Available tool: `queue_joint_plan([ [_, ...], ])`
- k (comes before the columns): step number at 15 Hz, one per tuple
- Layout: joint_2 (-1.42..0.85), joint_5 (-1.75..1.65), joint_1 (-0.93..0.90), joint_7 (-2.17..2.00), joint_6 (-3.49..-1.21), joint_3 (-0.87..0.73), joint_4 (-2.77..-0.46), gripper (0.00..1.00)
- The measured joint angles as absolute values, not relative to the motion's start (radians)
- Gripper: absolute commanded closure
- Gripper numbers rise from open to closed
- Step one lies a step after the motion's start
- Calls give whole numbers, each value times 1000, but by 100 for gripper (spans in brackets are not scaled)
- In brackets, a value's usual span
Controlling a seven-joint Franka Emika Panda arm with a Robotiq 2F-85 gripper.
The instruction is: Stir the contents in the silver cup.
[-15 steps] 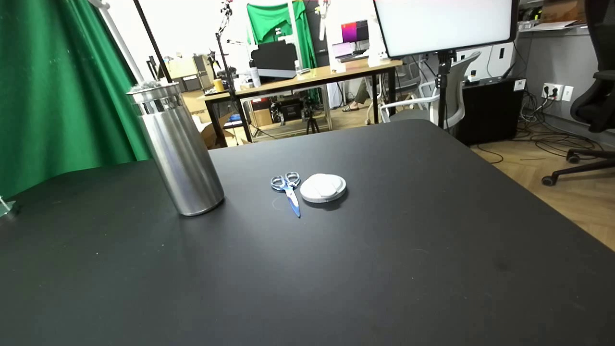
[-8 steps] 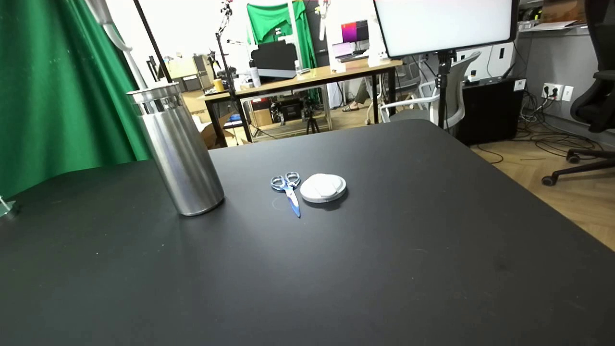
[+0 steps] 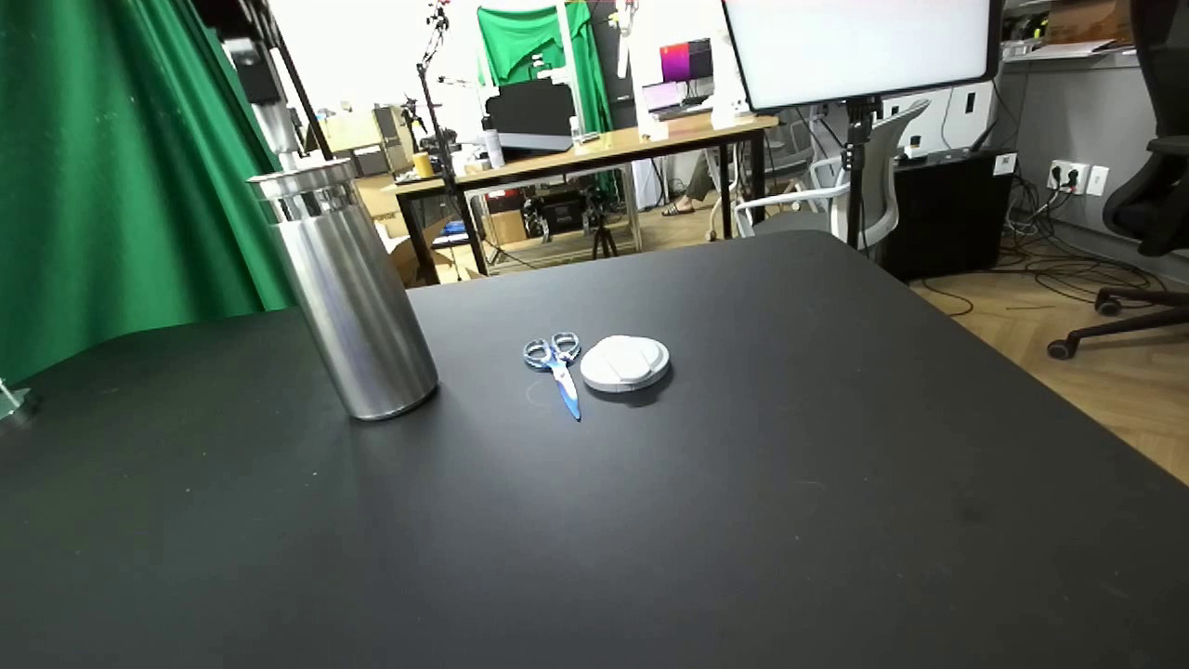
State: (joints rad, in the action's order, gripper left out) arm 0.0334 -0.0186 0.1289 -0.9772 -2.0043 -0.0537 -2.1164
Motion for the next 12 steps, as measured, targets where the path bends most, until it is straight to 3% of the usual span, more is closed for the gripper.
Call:
queue_joint_plan([
  [1,15,-18,129,-977,-2004,-56,-2109,96],
  [2,0,-18,128,-977,-2004,-57,-2101,68],
  [3,-11,-18,127,-977,-2004,-59,-2094,59],
  [11,15,-20,121,-977,-1996,-62,-2079,5],
  [12,34,-21,118,-977,-1989,-62,-2080,2],
])
